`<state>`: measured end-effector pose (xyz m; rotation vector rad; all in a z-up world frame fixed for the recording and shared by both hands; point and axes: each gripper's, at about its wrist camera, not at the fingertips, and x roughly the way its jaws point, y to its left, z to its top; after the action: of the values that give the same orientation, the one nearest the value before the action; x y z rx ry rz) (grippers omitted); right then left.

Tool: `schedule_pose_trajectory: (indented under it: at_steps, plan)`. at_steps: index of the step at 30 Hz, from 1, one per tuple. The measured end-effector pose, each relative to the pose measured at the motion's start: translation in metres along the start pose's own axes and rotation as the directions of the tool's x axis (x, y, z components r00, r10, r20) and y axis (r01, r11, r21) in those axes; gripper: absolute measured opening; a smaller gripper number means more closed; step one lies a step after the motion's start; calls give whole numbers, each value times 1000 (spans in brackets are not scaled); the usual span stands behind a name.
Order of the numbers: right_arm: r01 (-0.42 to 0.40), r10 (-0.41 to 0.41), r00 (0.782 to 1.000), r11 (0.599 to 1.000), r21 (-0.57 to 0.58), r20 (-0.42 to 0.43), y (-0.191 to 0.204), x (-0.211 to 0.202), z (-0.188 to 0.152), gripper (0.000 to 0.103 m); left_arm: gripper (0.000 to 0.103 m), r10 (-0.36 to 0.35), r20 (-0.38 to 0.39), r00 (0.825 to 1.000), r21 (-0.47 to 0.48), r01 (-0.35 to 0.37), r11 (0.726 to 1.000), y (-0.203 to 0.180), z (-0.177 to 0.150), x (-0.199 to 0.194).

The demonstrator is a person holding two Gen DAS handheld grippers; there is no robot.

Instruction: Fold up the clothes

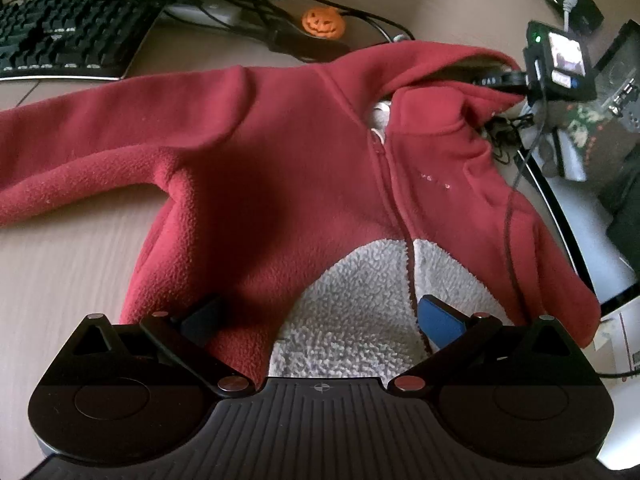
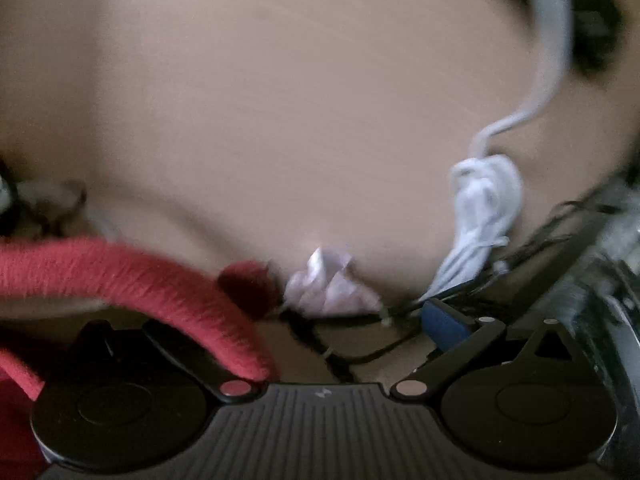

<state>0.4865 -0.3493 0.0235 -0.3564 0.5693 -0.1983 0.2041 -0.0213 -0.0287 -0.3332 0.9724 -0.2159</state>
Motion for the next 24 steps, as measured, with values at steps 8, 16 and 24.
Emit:
schedule_pose_trajectory:
  at_steps: [8, 16, 24]
  plan:
    - [-139, 70, 848, 986, 92, 526, -14, -130, 36, 103, 103, 7, -3, 1000, 35, -7, 999, -1, -1, 1]
    - [-236, 258, 891, 966, -104, 374, 40, -117, 90, 103, 103, 5, -1, 1000, 33, -5, 999, -1, -1, 3]
    - [-380, 386, 906, 922, -71, 171, 18, -111, 62, 103, 103, 35, 15, 999, 43, -36, 998, -7, -4, 4]
